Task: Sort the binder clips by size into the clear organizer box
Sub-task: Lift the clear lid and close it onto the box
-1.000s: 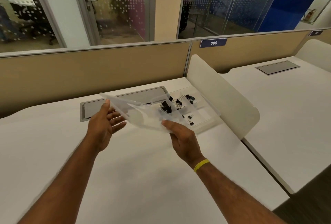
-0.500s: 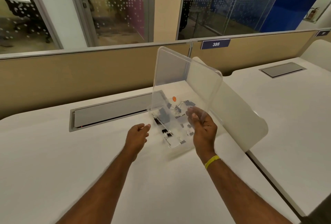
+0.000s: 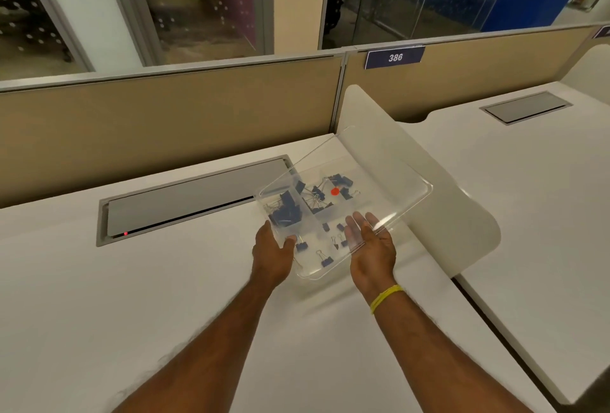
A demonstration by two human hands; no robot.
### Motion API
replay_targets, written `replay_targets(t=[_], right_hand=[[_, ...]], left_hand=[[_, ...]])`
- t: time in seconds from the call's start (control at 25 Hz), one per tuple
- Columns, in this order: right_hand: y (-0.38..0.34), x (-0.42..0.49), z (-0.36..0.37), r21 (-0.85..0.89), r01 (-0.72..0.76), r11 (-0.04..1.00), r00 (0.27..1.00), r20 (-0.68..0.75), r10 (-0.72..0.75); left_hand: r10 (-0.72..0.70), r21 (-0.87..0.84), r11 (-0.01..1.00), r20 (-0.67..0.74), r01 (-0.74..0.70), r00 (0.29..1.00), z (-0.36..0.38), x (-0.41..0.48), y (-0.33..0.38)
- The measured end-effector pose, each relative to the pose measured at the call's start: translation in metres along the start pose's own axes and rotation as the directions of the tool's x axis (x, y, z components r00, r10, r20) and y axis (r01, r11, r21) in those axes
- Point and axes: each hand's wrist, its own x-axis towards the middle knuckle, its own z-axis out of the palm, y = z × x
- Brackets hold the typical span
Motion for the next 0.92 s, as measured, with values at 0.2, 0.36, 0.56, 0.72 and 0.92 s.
replay_targets(t=[0.2, 0.36, 0.56, 0.72, 0.92], right_hand=[[0.007, 0.015, -0.008, -0.062, -0.069, 0.996, 0.997, -0.034, 0.067], [0.001, 0.022, -0.018, -0.398, -0.134, 0.908, 0.991, -0.073, 0.114], [-0.014, 0.026, -0.032, -0.826, -0.136, 0.546, 0.990, -0.094, 0.106], [-0.020, 0.029, -0.042, -0.976, -0.039, 0.216, 0.998, -0.027, 0.060], [-0.023, 0.038, -0.045, -0.994, 0.073, -0.080, 0.995, 0.067, 0.078]], left_hand=[[0.095, 0.054, 0.994, -0.083, -0.091, 0.992, 0.009, 0.007, -0.006], [0.143, 0.141, 0.982, -0.112, -0.127, 0.983, 0.013, 0.019, -0.011], [0.168, 0.228, 0.965, -0.140, -0.133, 0.976, 0.017, 0.024, -0.018], [0.182, 0.252, 0.957, -0.144, -0.142, 0.973, 0.020, 0.023, -0.023], [0.172, 0.292, 0.949, -0.165, -0.119, 0.971, 0.021, 0.021, -0.027]])
